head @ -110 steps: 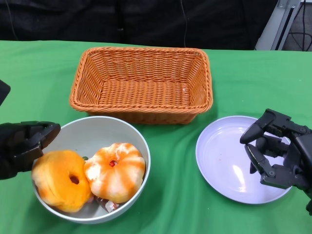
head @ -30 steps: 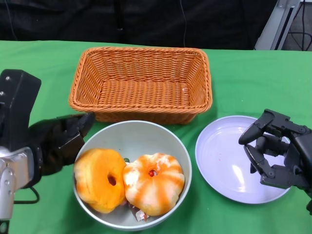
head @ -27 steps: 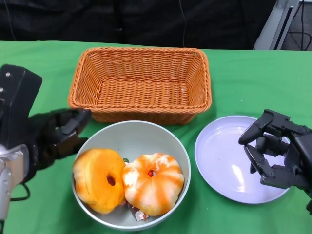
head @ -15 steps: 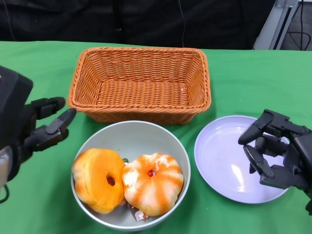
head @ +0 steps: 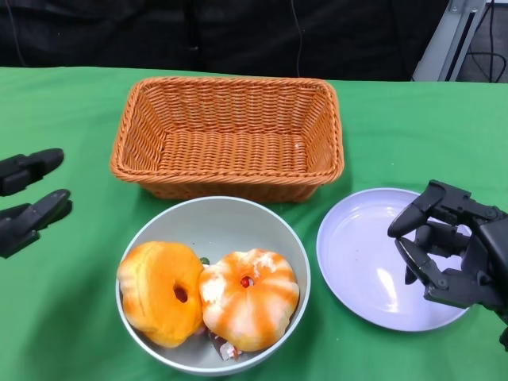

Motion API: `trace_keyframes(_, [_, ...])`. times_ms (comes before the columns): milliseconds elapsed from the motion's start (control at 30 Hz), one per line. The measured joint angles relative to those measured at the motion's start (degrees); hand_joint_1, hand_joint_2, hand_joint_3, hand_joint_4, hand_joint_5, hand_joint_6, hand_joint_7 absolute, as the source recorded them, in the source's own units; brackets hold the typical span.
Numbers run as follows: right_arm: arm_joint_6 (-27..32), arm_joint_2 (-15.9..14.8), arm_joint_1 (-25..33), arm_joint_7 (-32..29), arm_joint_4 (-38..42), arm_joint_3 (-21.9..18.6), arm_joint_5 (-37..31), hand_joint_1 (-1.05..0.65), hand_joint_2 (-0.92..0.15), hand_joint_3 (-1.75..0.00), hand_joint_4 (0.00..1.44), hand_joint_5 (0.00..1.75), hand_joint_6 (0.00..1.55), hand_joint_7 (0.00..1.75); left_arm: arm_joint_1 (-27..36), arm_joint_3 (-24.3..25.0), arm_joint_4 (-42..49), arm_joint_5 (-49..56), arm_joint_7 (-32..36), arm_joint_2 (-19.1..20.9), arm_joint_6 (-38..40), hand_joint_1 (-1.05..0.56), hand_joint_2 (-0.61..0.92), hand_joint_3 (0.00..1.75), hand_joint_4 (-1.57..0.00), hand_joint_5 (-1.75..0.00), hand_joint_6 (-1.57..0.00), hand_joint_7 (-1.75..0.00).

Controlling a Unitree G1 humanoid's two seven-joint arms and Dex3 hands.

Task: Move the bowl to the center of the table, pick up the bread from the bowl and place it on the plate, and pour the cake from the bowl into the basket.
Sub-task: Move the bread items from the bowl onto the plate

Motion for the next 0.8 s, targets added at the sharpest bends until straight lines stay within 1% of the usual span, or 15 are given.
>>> trace_keyframes(33, [0.0,-0.1,-0.1,0.3,0.2,0.0,0.0,-0.17,-0.73,-0.64,0.72,1.57,0.66,1.31,0.2,0.6,0.9,-0.6,-0.1,-0.2,-1.9,-0.5,0.92,0.17,-0.81,-0.15,-0.65,-0.09])
trace_keyframes(67, [0.0,-0.4,-0.2,0.7,0.5,0.0,0.1,-0.19,-0.75,-0.58,0.71,1.55,0.66,1.29,0.6,1.7,2.1,-1.4,-0.3,-0.9,-4.9,-0.44,0.92,0.14,-0.85,-0.16,-0.7,-0.1])
trace_keyframes(200, [-0.4,-1.7,-0.8,2.5,1.4,-0.4,1.0,-0.17,-0.78,-0.54,0.7,1.47,0.67,1.21,1.3,4.9,7.6,-3.9,-2.3,-2.7,-16.3,-0.28,0.92,0.12,-0.95,-0.19,-0.85,-0.14])
trace_keyframes(233, [-0.5,-1.9,-1.1,3.1,1.7,-0.5,1.5,-0.18,-0.76,-0.54,0.71,1.42,0.66,1.17,1.4,5.2,8.9,-4.2,-3.1,-2.9,-18.8,-0.19,0.92,0.16,-1.02,-0.26,-0.96,-0.15])
trace_keyframes(267, [-0.5,-2.0,-1.4,3.6,1.9,-0.7,2.0,-0.19,-0.76,-0.54,0.71,1.4,0.66,1.15,1.4,5.4,10.0,-4.5,-3.7,-3.2,-20.8,-0.16,0.92,0.17,-1.04,-0.29,-1.0,-0.16])
trace_keyframes(333, [-0.6,-2.7,-2.6,5.2,2.4,-1.0,3.1,-0.21,-0.71,-0.61,0.72,1.3,0.66,1.05,1.4,5.7,12.3,-5.0,-5.3,-3.6,-25.9,-0.08,0.92,0.26,-0.94,-0.75,-1.13,-0.18])
trace_keyframes(367, [-0.6,-3.2,-3.1,5.9,2.5,-1.0,3.5,-0.21,-0.7,-0.63,0.72,1.28,0.67,1.03,1.4,5.7,13.3,-5.3,-5.9,-3.7,-27.9,-0.07,0.92,0.27,-0.91,-0.86,-1.15,-0.19])
trace_keyframes(400, [-0.6,-3.5,-3.7,6.4,2.5,-1.1,3.6,-0.22,-0.69,-0.64,0.72,1.27,0.67,1.02,1.4,5.8,14.2,-5.5,-6.5,-3.7,-29.7,-0.07,0.92,0.28,-0.89,-0.92,-1.16,-0.19])
trace_keyframes(433, [-0.8,-3.9,-4.2,7.5,2.9,-1.0,3.8,-0.23,-0.74,-0.51,0.7,1.18,0.67,0.91,1.4,5.9,14.8,-5.6,-6.6,-3.8,-30.8,-0.08,0.92,0.27,-0.87,-1.04,-1.18,-0.22])
trace_keyframes(500, [-1.4,-5.7,-5.7,10.7,4.0,-0.8,4.0,-0.23,-0.81,-0.38,0.7,1.12,0.69,0.83,1.4,6.1,15.7,-6.2,-6.9,-4.1,-32.0,-0.08,0.92,0.27,-0.86,-1.1,-1.19,-0.24])
trace_keyframes(567, [-1.2,-7.7,-8.0,14.2,5.1,0.1,4.4,-0.33,-0.89,-0.13,0.69,0.96,0.73,0.58,1.5,6.2,15.9,-6.2,-6.8,-4.5,-32.4,-0.08,0.92,0.26,-0.82,-1.19,-1.18,-0.29])
trace_keyframes(600, [-0.9,-8.3,-9.4,15.7,5.2,0.4,4.4,-0.35,-0.9,-0.09,0.69,0.92,0.75,0.53,1.5,6.2,15.9,-6.2,-6.8,-4.8,-32.5,-0.08,0.92,0.26,-0.8,-1.22,-1.14,-0.36])
trace_keyframes(633, [-0.6,-8.9,-11.0,17.1,5.2,0.8,4.5,-0.39,-0.91,-0.05,0.69,0.8,0.75,0.39,1.6,6.2,15.9,-6.2,-6.8,-5.0,-32.5,-0.08,0.92,0.28,-0.79,-1.24,-1.08,-0.48])
trace_keyframes(667, [-0.2,-9.7,-12.6,18.6,5.3,1.5,4.5,-0.41,-0.92,-0.04,0.69,0.75,0.75,0.32,1.7,6.2,15.9,-6.2,-6.8,-5.3,-32.6,-0.08,0.92,0.29,-0.79,-1.26,-1.05,-0.54])
trace_keyframes(800, [0.2,-11.0,-18.3,22.7,5.9,3.6,4.5,-0.43,-0.9,0.0,0.75,0.45,0.77,0.09,2.0,6.0,15.9,-6.2,-6.8,-5.9,-33.8,-0.09,0.92,0.29,-0.78,-1.26,-1.01,-0.62])
